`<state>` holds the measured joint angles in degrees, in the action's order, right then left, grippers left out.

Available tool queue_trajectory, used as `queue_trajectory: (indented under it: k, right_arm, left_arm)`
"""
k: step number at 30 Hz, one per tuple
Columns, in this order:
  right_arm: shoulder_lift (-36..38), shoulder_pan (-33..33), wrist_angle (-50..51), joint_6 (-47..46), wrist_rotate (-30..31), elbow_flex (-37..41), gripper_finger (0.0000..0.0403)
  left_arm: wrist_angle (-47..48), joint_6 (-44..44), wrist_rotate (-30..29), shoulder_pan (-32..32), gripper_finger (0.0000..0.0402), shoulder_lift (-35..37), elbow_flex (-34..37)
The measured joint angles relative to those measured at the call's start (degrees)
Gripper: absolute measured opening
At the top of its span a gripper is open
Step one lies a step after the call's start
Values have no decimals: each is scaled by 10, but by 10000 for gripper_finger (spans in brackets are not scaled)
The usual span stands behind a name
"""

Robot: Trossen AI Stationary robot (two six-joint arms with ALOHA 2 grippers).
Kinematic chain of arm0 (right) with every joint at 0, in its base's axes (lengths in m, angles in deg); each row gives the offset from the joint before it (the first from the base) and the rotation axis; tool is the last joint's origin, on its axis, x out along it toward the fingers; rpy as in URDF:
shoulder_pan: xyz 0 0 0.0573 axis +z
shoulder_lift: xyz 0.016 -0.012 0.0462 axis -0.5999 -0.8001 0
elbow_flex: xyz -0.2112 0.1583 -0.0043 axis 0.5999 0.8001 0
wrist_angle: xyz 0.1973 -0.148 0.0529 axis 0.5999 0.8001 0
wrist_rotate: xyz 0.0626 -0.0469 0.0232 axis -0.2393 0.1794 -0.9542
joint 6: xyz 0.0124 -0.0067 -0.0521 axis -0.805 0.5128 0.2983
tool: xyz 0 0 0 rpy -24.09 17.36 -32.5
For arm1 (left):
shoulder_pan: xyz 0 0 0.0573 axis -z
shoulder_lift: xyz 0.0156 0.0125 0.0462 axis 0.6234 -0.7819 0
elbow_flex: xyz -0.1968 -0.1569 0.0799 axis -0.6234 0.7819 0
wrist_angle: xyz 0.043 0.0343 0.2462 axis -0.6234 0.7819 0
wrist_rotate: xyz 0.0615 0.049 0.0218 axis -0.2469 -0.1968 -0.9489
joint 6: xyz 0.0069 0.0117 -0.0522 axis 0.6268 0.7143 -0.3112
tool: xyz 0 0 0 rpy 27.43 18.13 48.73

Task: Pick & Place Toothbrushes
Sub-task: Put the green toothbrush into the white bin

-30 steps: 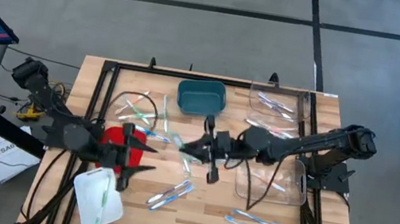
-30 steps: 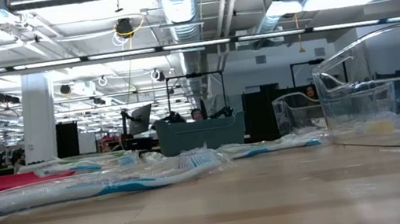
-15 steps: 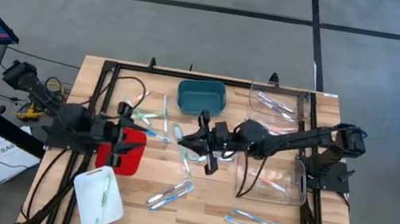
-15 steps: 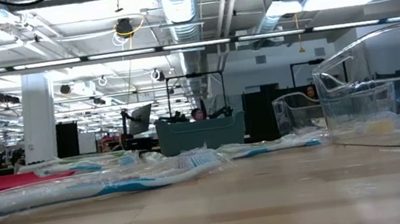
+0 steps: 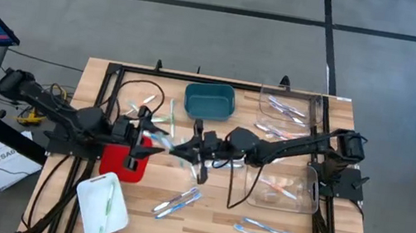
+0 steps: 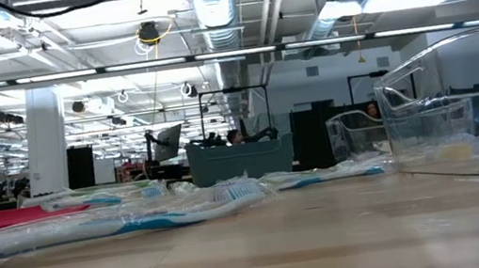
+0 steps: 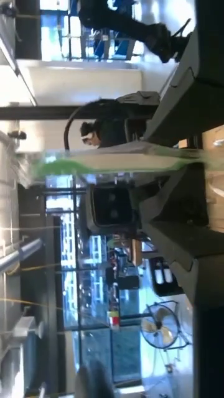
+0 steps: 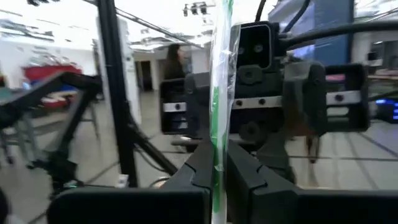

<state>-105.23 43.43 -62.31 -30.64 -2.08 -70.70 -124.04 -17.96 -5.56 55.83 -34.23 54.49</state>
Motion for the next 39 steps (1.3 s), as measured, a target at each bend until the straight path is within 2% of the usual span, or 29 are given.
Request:
queue_trajectory:
  k: [8, 17, 26, 29, 32, 39]
  right_arm:
    - [1, 11, 24, 29, 45, -7, 12]
    - [-10, 1, 23, 29, 79, -7, 11]
    - [-10, 1, 27, 42, 97, -7, 11]
    - [-10, 1, 28, 42, 97, -7, 15]
    - [-10, 1, 29, 42, 93, -7, 23]
    - [-10, 5, 42, 44, 93, -7, 52]
  left_arm:
    - [0, -7, 7, -3, 253, -5, 0]
    - [-13, -9, 7, -3, 237, -16, 0]
    - [-30, -12, 7, -12, 155, -43, 0]
    - [-32, -14, 6, -13, 102, -44, 0]
    - [-31, -15, 5, -13, 29, -44, 0]
    - [-17, -22, -10, -12, 20, -41, 0]
